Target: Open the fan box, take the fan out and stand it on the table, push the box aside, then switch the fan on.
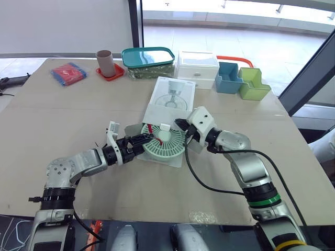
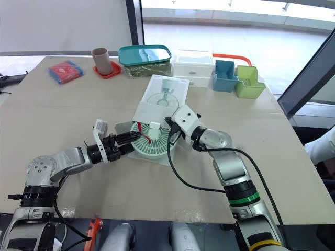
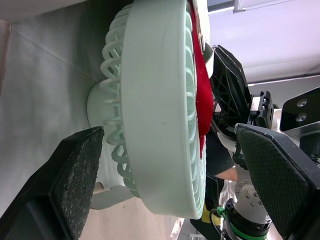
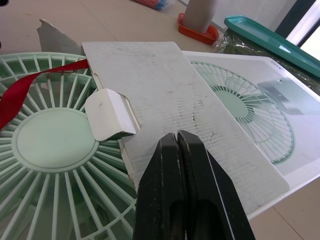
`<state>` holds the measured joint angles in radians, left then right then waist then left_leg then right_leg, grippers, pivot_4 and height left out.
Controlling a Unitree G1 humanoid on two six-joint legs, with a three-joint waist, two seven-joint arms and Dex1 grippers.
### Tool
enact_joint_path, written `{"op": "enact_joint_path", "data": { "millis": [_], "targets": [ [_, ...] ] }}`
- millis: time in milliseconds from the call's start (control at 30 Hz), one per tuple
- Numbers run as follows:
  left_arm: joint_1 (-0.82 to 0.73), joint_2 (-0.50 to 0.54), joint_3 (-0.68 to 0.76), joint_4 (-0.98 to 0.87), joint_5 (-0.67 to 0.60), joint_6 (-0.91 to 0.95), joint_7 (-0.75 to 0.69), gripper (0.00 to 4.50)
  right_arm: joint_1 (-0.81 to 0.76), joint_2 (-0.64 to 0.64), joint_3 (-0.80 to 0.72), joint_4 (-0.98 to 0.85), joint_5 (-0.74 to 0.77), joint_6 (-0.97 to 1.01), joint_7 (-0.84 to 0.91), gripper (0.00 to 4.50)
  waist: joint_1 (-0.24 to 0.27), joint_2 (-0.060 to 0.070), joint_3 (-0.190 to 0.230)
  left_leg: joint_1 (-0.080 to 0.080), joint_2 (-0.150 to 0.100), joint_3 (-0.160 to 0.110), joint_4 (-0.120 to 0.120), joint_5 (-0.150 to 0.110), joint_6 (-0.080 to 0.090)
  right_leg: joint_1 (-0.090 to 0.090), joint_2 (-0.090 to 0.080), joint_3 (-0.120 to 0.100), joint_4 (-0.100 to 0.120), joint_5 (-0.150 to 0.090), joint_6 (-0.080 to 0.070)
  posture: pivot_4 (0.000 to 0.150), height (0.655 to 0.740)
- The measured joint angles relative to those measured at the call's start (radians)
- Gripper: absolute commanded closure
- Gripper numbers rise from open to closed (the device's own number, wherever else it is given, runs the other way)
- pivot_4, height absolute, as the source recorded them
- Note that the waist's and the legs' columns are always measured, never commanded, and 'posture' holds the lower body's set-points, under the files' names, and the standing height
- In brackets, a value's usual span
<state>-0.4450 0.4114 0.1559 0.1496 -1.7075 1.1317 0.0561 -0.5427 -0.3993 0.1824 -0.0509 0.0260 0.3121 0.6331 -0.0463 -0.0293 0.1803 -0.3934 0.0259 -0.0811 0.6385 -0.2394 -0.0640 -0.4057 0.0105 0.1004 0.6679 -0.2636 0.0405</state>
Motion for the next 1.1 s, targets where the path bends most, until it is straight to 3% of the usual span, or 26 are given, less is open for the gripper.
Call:
{"op": "enact_joint_path", "data": {
  "millis": [100, 167, 200, 300, 733, 933, 1100],
  "targets": [
    [-0.001, -0.002, 0.007, 0.012, 0.001, 0.003, -0.006, 1.20, 0.000, -0.001, 0.000, -0.001, 0.000, 0.000, 0.000, 4.50, 0.000, 0.000, 0.000, 0.000, 0.000, 0.000, 0.000, 0.000, 0.000, 0.000, 0.000, 0.000, 0.000, 0.000, 0.000, 0.150, 0.7400],
    [-0.002, -0.004, 0.007, 0.029, 0.011, 0.005, -0.018, 1.58, 0.000, -0.002, 0.000, -0.001, 0.000, 0.001, 0.000, 4.50, 0.000, 0.000, 0.000, 0.000, 0.000, 0.000, 0.000, 0.000, 0.000, 0.000, 0.000, 0.000, 0.000, 0.000, 0.000, 0.150, 0.7400],
    [-0.003, -0.008, 0.008, 0.029, 0.013, 0.005, -0.018, 2.13, 0.000, -0.002, 0.000, -0.002, 0.000, 0.002, 0.000, 4.50, 0.000, 0.000, 0.000, 0.000, 0.000, 0.000, 0.000, 0.000, 0.000, 0.000, 0.000, 0.000, 0.000, 0.000, 0.000, 0.150, 0.7400],
    [-0.003, -0.019, 0.008, 0.037, 0.027, 0.005, -0.018, 2.73, 0.003, -0.004, 0.000, -0.003, 0.000, 0.002, 0.000, 4.50, 0.000, 0.000, 0.000, 0.000, 0.000, 0.000, 0.000, 0.000, 0.000, 0.000, 0.000, 0.000, 0.000, 0.000, 0.000, 0.150, 0.7400],
    [0.000, -0.033, 0.018, 0.034, 0.031, 0.027, -0.032, 2.78, 0.009, -0.009, -0.006, -0.007, 0.000, 0.001, -0.002, 4.50, 0.000, 0.000, 0.000, 0.000, 0.000, 0.000, 0.000, 0.001, 0.000, 0.000, 0.000, 0.000, 0.000, 0.000, 0.000, 0.150, 0.7400],
    [0.060, 0.009, 0.036, -0.015, -0.030, 0.067, -0.023, 2.78, 0.013, -0.009, -0.004, -0.011, 0.000, -0.003, -0.003, 4.50, -0.003, 0.000, 0.000, 0.000, 0.001, 0.000, 0.000, 0.001, 0.000, 0.000, 0.001, 0.000, 0.000, 0.000, 0.000, 0.150, 0.7400],
    [0.183, 0.078, 0.042, -0.106, -0.157, 0.088, 0.007, 2.79, 0.015, -0.009, -0.003, -0.012, 0.000, -0.002, -0.003, 4.50, 0.000, 0.000, 0.000, 0.000, 0.001, 0.000, -0.001, 0.001, 0.000, 0.000, 0.000, 0.000, 0.000, 0.000, 0.000, 0.150, 0.7400]
  ]
}}
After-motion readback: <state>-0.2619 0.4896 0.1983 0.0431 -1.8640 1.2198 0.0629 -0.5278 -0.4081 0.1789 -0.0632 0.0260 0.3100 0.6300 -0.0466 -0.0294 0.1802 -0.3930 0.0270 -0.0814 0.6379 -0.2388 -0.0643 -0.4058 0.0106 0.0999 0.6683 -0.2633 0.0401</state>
